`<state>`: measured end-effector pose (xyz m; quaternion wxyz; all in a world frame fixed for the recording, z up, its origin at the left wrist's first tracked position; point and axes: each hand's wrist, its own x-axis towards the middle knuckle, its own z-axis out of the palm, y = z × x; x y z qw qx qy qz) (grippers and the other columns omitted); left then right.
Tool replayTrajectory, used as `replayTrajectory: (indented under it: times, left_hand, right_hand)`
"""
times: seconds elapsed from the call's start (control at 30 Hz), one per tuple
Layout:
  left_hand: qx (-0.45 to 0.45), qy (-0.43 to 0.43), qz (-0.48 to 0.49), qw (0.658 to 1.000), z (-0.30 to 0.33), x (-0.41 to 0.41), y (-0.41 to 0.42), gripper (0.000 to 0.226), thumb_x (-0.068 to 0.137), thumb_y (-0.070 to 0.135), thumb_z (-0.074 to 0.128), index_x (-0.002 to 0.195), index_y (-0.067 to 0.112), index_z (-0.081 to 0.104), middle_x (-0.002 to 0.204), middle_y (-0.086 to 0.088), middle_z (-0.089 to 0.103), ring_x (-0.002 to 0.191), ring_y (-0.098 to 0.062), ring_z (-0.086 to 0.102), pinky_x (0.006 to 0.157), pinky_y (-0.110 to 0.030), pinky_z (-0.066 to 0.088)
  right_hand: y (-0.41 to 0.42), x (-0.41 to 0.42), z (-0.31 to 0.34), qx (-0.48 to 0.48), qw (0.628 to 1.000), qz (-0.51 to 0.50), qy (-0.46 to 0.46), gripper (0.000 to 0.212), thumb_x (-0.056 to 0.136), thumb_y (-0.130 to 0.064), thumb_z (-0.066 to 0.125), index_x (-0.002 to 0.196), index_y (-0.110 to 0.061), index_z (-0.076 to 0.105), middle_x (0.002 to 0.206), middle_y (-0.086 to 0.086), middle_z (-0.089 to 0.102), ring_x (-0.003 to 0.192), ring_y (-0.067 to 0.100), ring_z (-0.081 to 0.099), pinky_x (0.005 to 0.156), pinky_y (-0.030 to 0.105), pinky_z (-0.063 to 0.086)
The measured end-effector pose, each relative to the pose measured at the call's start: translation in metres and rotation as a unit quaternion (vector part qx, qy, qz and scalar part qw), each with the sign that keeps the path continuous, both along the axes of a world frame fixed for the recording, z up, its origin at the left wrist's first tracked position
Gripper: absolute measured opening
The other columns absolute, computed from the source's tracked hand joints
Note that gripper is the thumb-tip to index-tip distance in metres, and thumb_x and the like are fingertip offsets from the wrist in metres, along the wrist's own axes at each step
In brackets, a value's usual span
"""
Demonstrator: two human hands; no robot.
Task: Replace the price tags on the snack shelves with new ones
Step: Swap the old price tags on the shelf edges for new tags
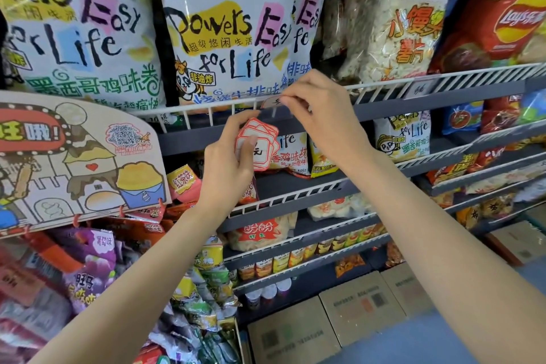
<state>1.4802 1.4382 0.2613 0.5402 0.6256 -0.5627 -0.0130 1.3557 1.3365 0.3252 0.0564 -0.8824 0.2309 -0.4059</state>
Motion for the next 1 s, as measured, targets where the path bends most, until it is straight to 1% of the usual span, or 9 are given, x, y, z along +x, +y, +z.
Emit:
replayTrajectory:
  times: [0.13, 0.23, 0.3, 0.4, 0.47, 0.53, 0.63, 0.83, 1.0]
  left_hand:
    - [-0.003, -0.008, -0.002, 1.0, -0.001, 0.0, 0.0, 0.033, 0.096, 0.01, 0.046, 0.127, 0.021, 0.048, 0.068, -0.025, 0.058, 0.044, -0.019, 0.039, 0.041, -0.015, 0.023]
    - [-0.009, -0.015, 0.001, 1.0, -0.002, 0.001, 0.0, 0.032, 0.097, 0.012, 0.046, 0.128, 0.02, 0.048, 0.069, -0.026, 0.059, 0.051, -0.027, 0.041, 0.042, -0.018, 0.023]
    - [-0.009, -0.019, 0.003, 1.0, -0.002, 0.001, 0.0, 0.032, 0.097, 0.014, 0.046, 0.128, 0.02, 0.048, 0.07, -0.026, 0.059, 0.05, -0.027, 0.04, 0.042, -0.019, 0.024]
    - [-0.009, -0.02, 0.006, 1.0, -0.002, 0.001, -0.001, 0.032, 0.096, 0.013, 0.046, 0.128, 0.02, 0.048, 0.067, -0.024, 0.058, 0.047, -0.02, 0.038, 0.042, -0.019, 0.023]
    - [-0.008, -0.015, 0.006, 1.0, -0.002, 0.001, -0.001, 0.031, 0.097, 0.013, 0.046, 0.127, 0.02, 0.049, 0.064, -0.024, 0.057, 0.048, -0.023, 0.038, 0.043, -0.019, 0.023]
    - [-0.008, -0.01, 0.005, 1.0, 0.0, 0.001, 0.0, 0.032, 0.096, 0.012, 0.046, 0.127, 0.021, 0.049, 0.059, -0.022, 0.053, 0.049, -0.026, 0.038, 0.042, -0.019, 0.023]
    - [-0.005, -0.008, 0.011, 1.0, 0.001, 0.0, 0.0, 0.034, 0.096, 0.01, 0.047, 0.128, 0.02, 0.049, 0.051, -0.016, 0.045, 0.044, -0.017, 0.036, 0.04, -0.015, 0.022]
    - [0.002, -0.014, 0.022, 1.0, 0.002, 0.001, 0.001, 0.037, 0.096, 0.009, 0.047, 0.13, 0.022, 0.048, 0.045, 0.004, 0.035, 0.041, -0.013, 0.037, 0.039, -0.014, 0.02]
    - [0.012, -0.019, 0.009, 1.0, 0.003, 0.003, 0.002, 0.041, 0.096, 0.009, 0.047, 0.134, 0.024, 0.046, 0.048, -0.013, 0.046, 0.041, -0.019, 0.036, 0.039, -0.015, 0.021]
  right_hand:
    - [0.002, -0.003, -0.001, -0.067, 0.997, -0.033, 0.023, 0.014, 0.09, -0.009, 0.054, 0.099, -0.004, 0.064, 0.09, 0.009, 0.064, 0.085, 0.025, 0.057, 0.071, 0.036, 0.048]
    - [0.001, -0.002, -0.003, -0.133, 0.988, -0.068, 0.025, 0.005, 0.085, -0.006, 0.058, 0.089, -0.007, 0.061, 0.078, 0.006, 0.065, 0.072, 0.026, 0.056, 0.063, 0.037, 0.045]
    - [0.001, 0.001, -0.006, -0.159, 0.984, -0.079, 0.023, 0.005, 0.081, -0.006, 0.063, 0.086, -0.008, 0.064, 0.077, 0.006, 0.065, 0.072, 0.027, 0.056, 0.061, 0.037, 0.044]
    - [0.003, 0.002, -0.014, -0.15, 0.986, -0.077, 0.001, 0.014, 0.077, -0.003, 0.069, 0.09, -0.006, 0.068, 0.089, 0.009, 0.063, 0.079, 0.026, 0.057, 0.061, 0.033, 0.045]
    - [0.005, 0.003, -0.017, -0.138, 0.987, -0.08, -0.011, 0.015, 0.078, -0.003, 0.068, 0.093, -0.006, 0.069, 0.093, 0.009, 0.062, 0.081, 0.024, 0.057, 0.058, 0.03, 0.044]
    - [0.006, 0.004, -0.018, -0.148, 0.985, -0.089, -0.021, 0.015, 0.077, -0.003, 0.069, 0.091, -0.006, 0.07, 0.091, 0.008, 0.063, 0.079, 0.024, 0.057, 0.057, 0.026, 0.042]
    - [0.006, 0.005, -0.02, -0.172, 0.978, -0.11, -0.032, 0.017, 0.074, -0.003, 0.071, 0.09, -0.009, 0.072, 0.086, 0.005, 0.064, 0.077, 0.022, 0.057, 0.057, 0.023, 0.04]
    - [0.005, 0.006, -0.019, -0.175, 0.977, -0.119, -0.025, 0.019, 0.074, 0.0, 0.067, 0.089, -0.012, 0.068, 0.082, 0.002, 0.064, 0.075, 0.02, 0.055, 0.052, 0.024, 0.038]
    - [0.007, 0.005, -0.021, -0.17, 0.977, -0.123, -0.023, 0.017, 0.077, -0.004, 0.067, 0.093, -0.011, 0.068, 0.088, 0.005, 0.062, 0.078, 0.019, 0.055, 0.047, 0.024, 0.039]
